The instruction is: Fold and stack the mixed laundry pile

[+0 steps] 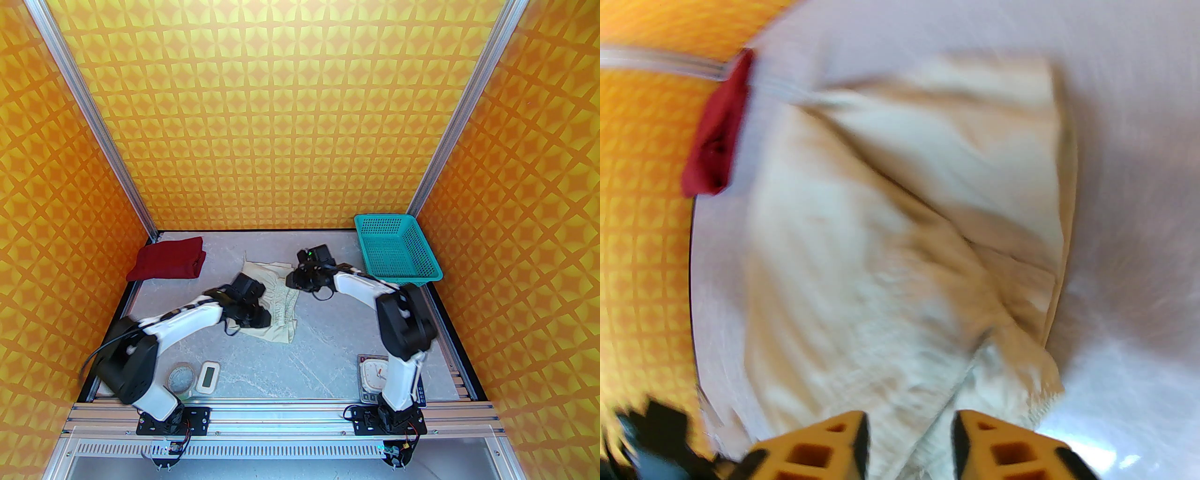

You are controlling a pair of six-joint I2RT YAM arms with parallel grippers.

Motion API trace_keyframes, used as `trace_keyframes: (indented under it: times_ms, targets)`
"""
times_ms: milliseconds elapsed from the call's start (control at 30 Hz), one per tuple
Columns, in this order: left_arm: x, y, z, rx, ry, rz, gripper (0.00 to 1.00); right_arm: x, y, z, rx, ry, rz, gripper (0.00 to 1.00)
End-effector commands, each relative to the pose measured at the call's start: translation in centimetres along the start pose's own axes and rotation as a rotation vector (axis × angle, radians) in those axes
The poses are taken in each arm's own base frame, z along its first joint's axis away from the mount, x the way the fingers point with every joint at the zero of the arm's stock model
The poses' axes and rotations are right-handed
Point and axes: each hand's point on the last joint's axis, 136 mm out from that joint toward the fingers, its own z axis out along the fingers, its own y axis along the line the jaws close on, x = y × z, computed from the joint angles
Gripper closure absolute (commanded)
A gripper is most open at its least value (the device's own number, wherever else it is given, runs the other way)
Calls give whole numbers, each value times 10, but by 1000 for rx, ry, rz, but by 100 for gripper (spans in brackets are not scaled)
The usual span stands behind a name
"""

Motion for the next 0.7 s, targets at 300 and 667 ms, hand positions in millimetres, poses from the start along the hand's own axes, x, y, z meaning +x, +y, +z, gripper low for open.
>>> trace_keyframes:
  times_ms: [300, 667]
  targets:
    - [-41, 123, -43, 7, -165, -320, 54, 81, 111, 20, -42, 88, -1145, 48]
    - [-31, 153, -51, 52, -221, -440, 54, 137, 137, 93, -46, 189, -1342, 45]
